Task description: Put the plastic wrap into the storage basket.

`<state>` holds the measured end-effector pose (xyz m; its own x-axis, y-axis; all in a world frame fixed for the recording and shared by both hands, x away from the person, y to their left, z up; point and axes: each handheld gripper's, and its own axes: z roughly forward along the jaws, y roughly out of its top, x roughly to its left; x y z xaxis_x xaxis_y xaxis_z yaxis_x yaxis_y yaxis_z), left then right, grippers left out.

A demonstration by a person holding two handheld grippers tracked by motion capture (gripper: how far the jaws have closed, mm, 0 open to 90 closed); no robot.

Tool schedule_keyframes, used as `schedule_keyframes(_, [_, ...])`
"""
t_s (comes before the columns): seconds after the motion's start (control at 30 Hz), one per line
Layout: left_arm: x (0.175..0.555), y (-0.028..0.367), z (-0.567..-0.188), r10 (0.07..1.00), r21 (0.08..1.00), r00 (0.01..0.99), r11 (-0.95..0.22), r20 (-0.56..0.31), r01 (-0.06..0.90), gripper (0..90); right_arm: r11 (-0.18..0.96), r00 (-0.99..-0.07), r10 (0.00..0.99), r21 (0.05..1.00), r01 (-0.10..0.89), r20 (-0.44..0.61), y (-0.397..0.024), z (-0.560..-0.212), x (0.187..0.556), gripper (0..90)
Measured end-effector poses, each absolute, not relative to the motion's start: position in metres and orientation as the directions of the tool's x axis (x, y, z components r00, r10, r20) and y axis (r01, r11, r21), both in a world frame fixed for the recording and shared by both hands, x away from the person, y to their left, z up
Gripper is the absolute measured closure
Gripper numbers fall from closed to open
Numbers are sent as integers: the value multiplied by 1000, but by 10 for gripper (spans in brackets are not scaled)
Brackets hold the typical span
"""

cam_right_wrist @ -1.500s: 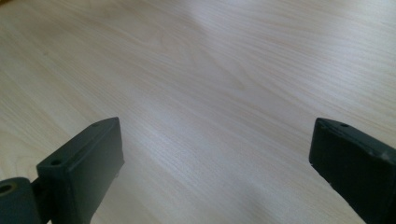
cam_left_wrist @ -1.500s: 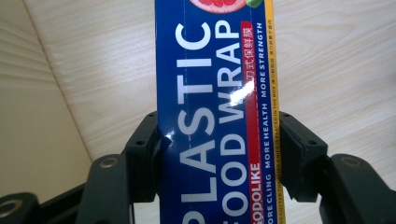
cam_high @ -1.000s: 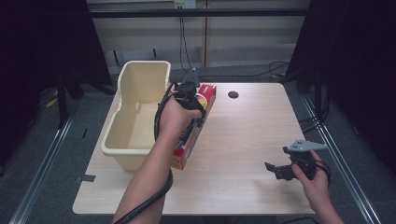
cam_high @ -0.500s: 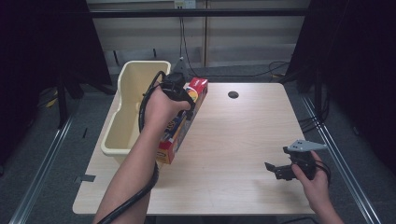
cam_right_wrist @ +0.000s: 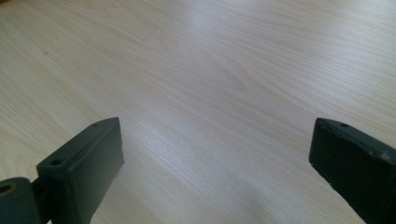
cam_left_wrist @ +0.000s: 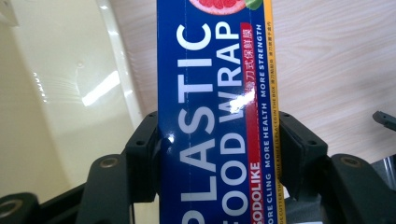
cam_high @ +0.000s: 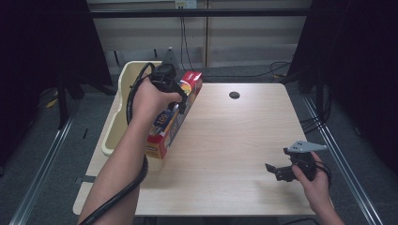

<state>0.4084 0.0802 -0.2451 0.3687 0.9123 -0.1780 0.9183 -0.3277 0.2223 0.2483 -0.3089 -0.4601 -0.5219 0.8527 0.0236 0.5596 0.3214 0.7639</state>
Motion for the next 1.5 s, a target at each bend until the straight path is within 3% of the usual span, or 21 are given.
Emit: schedule_keyframes(1.5, [399,138,-206,940,267,284,-229,-188,936,415,333,-527,850,757,562,18,-303,-462,248,28])
